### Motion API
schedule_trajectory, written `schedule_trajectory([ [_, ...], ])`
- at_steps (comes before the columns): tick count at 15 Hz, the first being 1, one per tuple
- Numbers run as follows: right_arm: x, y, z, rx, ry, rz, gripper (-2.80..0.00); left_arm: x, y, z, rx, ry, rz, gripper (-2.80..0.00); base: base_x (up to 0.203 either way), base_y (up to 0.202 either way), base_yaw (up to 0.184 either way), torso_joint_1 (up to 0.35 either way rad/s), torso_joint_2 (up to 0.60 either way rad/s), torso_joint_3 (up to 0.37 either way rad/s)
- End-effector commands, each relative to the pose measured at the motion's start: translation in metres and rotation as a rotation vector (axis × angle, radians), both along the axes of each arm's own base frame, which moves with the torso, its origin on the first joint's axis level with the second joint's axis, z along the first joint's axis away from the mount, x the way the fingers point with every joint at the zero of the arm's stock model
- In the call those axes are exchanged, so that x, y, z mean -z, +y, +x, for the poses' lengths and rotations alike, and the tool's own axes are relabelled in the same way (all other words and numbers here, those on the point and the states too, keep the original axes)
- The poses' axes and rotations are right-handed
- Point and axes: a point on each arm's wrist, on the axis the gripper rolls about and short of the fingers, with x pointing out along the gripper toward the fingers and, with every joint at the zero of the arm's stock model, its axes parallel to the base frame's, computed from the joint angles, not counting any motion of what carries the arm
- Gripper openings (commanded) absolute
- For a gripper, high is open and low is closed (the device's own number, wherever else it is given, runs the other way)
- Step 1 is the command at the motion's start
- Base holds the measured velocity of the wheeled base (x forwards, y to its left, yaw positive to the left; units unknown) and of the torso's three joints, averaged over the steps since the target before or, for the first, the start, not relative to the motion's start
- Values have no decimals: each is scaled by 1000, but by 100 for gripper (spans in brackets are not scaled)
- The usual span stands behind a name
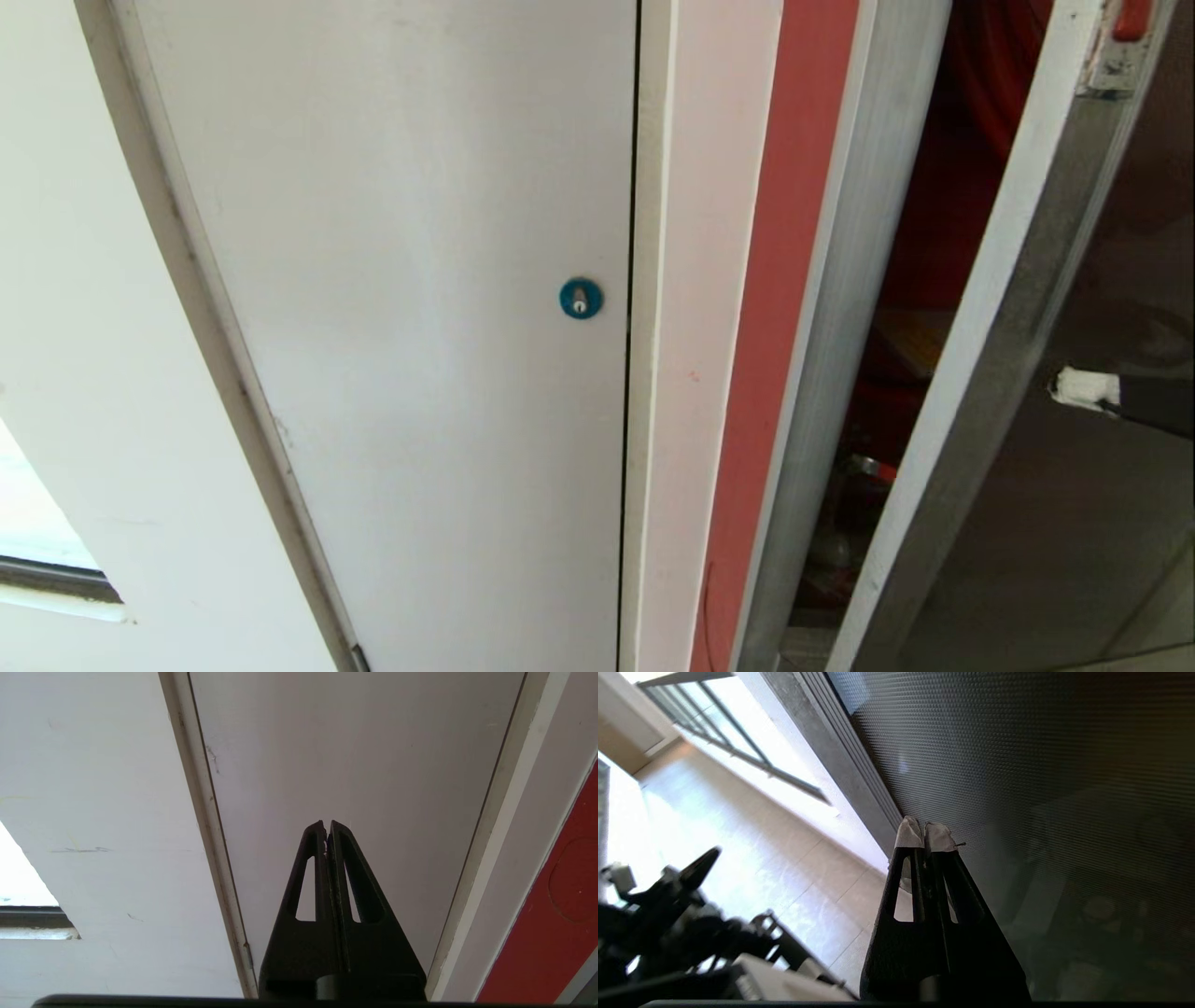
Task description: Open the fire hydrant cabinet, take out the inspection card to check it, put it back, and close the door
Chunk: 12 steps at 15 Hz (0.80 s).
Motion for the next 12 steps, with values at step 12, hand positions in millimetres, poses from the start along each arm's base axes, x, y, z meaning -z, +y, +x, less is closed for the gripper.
schedule_trajectory([
  [12, 13, 37, 75, 174, 14, -123, -280, 8, 0, 2, 0, 27, 1, -280, 0, 0, 0, 0, 0, 0],
])
